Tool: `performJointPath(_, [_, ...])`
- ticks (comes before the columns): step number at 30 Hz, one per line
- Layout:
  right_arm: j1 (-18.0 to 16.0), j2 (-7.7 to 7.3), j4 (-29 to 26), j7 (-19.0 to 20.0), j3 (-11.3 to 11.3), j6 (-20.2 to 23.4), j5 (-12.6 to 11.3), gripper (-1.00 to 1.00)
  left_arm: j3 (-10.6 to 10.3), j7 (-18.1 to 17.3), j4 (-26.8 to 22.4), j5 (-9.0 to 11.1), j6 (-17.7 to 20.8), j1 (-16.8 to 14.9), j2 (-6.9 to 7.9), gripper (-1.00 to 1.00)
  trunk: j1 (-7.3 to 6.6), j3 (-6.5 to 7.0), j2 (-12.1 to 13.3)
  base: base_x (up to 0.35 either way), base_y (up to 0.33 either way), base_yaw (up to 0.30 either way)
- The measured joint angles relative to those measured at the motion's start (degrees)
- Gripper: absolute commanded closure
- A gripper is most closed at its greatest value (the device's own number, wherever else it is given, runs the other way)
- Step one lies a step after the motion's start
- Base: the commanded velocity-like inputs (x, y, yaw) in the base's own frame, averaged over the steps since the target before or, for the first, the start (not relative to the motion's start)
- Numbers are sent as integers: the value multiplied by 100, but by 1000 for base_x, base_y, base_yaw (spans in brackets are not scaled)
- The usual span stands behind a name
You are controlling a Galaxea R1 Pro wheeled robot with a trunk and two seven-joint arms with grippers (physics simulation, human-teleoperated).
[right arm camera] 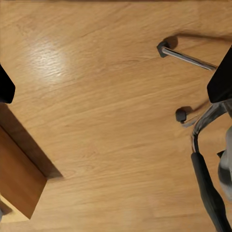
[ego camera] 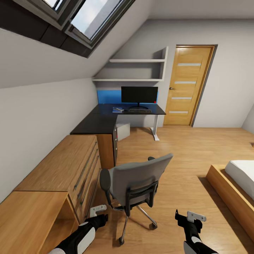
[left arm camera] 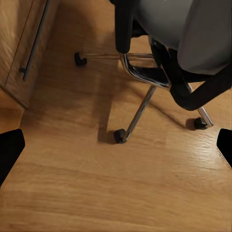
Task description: In the bedroom, organize the workspace by keeping the computer under the desk, ensuring the monitor is on the desk, placing the keyboard on the desk next to the monitor, placing the mouse on the desk next to the keyboard, moving the folder from the swivel chair onto the desk next to the mouse, stacking the notebook on top of the folder with the pen on top of the notebook, and positioning the swivel chair next to the desk.
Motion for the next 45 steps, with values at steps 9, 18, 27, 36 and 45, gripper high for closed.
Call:
performJointPath(9, [6, 7, 362, 11, 8, -162, 25, -100, 311, 9, 7, 16, -58, -25, -14, -100, 198, -162, -361, 0, 0, 0])
performJointPath(18, [7, 25, 447, 15, 27, -416, 27, -100, 378, 18, 214, -12, -525, -25, -17, -100, 396, -324, -723, 0, 0, 0])
performJointPath(27, [7, 21, 448, 16, 20, -416, 25, -100, 379, 13, 217, 3, -529, -25, -29, -100, 593, -489, -1084, 0, 0, 22])
performJointPath(36, [7, 21, 454, 15, 27, -416, 33, -100, 372, 10, 222, 0, -530, -25, -36, -100, 791, -677, -1445, 0, 0, 72])
performJointPath(45, [7, 20, 456, 15, 30, -675, -3, -100, 362, 11, 222, -14, -535, -25, -47, -100, 989, -840, -1806, 0, 0, 2])
